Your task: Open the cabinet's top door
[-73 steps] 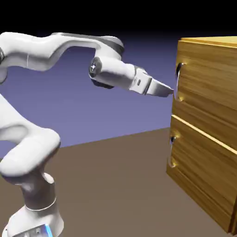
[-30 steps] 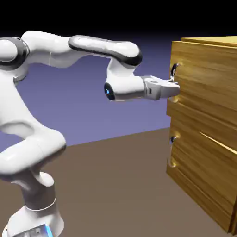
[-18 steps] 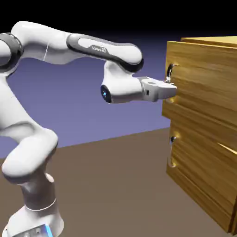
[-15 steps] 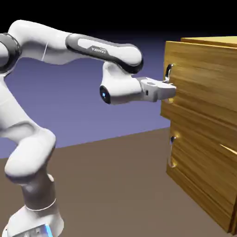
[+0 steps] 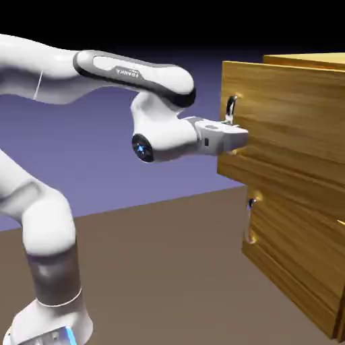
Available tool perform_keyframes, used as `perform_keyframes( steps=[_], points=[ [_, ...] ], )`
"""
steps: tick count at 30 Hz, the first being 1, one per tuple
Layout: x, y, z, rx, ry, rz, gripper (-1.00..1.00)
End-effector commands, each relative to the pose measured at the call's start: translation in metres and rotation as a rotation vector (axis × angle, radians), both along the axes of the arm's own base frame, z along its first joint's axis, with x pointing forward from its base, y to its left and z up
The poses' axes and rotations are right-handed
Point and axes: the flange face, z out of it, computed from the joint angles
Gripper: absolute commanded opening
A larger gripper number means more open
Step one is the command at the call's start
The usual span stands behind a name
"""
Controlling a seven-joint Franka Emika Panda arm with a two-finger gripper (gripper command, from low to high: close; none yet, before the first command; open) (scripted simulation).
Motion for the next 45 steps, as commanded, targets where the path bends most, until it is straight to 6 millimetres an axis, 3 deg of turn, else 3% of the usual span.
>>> perform_keyframes(
  steps=[1,14,22,34,45],
  points=[
    [-0.005,-0.004,0.0,0.002,0.001,0.015,-1.0],
    [-0.054,-0.061,0.0,0.002,0.001,0.213,-1.0],
    [-0.082,-0.106,0.0,0.002,0.001,0.352,-1.0],
    [-0.118,-0.208,0.0,0.002,0.002,0.636,-1.0],
    [-0.125,-0.305,0.0,0.001,0.002,0.891,-1.0]
  ],
)
